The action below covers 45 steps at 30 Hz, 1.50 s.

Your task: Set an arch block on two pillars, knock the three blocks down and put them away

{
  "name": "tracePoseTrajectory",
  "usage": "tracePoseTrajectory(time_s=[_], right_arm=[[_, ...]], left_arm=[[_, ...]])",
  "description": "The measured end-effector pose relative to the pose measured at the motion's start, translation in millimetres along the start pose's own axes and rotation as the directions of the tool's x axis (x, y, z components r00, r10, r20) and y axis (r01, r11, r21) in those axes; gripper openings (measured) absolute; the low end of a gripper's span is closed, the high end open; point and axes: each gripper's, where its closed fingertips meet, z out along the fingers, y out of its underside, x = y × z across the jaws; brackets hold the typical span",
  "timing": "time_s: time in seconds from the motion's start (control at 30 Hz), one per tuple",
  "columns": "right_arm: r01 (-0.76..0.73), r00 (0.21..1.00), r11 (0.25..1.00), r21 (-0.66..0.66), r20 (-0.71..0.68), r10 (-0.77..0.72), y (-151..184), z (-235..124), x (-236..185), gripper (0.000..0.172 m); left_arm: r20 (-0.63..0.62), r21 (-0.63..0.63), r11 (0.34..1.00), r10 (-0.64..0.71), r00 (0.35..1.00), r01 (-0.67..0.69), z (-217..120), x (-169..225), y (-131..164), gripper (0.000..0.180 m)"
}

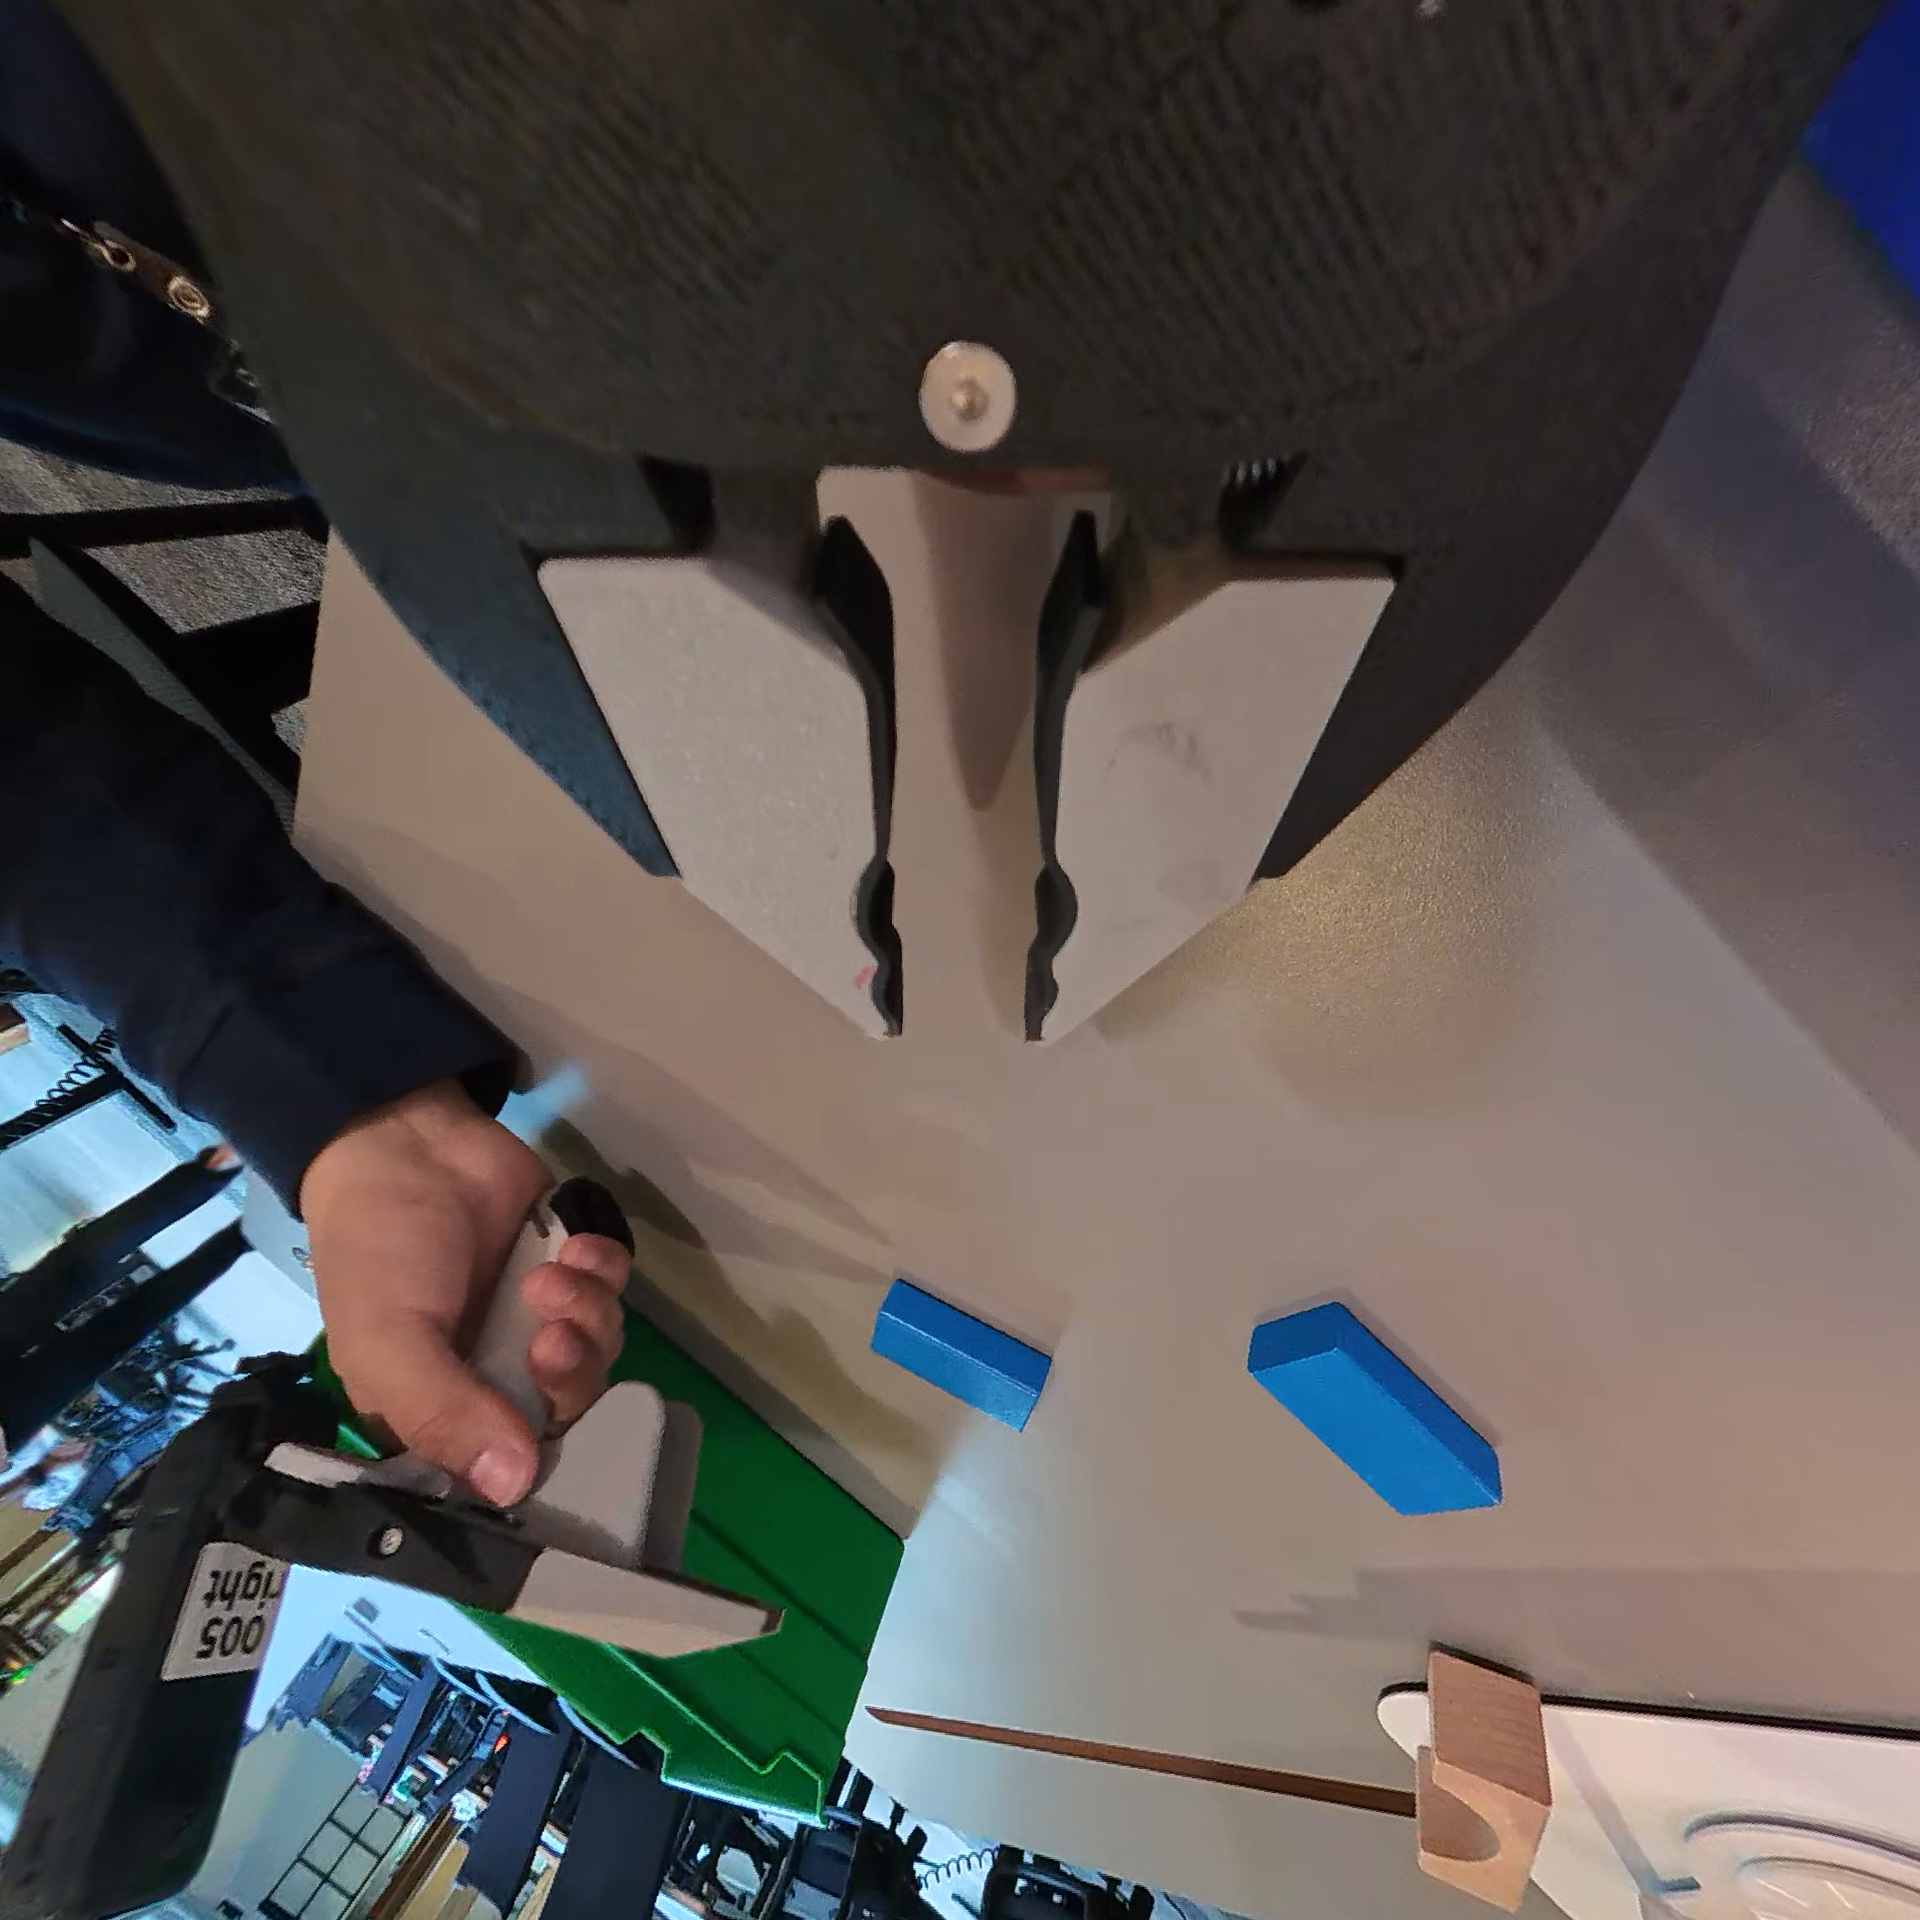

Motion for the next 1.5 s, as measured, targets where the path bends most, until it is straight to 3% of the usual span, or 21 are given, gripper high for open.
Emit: tracePoseTrajectory(time_s=[0.67, 0.93, 1.2, 1.5], right_arm=[[0.157, 0.987, 0.978, -0.136, 0.052, -0.152, 27.7, 16.2, -25.3, 0.018], [0.276, 0.961, 0.947, -0.162, 0.042, -0.273, 35.1, 17.4, -28.9, 0.023], [0.38, 0.922, 0.904, -0.196, 0.0, -0.387, 44.5, 15.2, -26.9, 0.027], [0.393, 0.916, 0.892, -0.223, 0.014, -0.4, 50.7, 18.4, -29.4, 0.028]], left_arm=[[0.011, -0.081, 0.996, 0.037, 0.999, -0.036, 8.3, 2.3, 10.1, 0.023], [0.051, -0.161, 0.975, 0.165, 0.985, -0.155, 19.2, 7.9, 19.5, 0.024], [0.037, -0.146, 0.972, 0.189, 0.981, -0.182, 17.6, 13.0, 18.8, 0.025], [0.021, -0.156, 0.971, 0.186, 0.982, -0.181, 17.2, 15.5, 21.4, 0.025]])
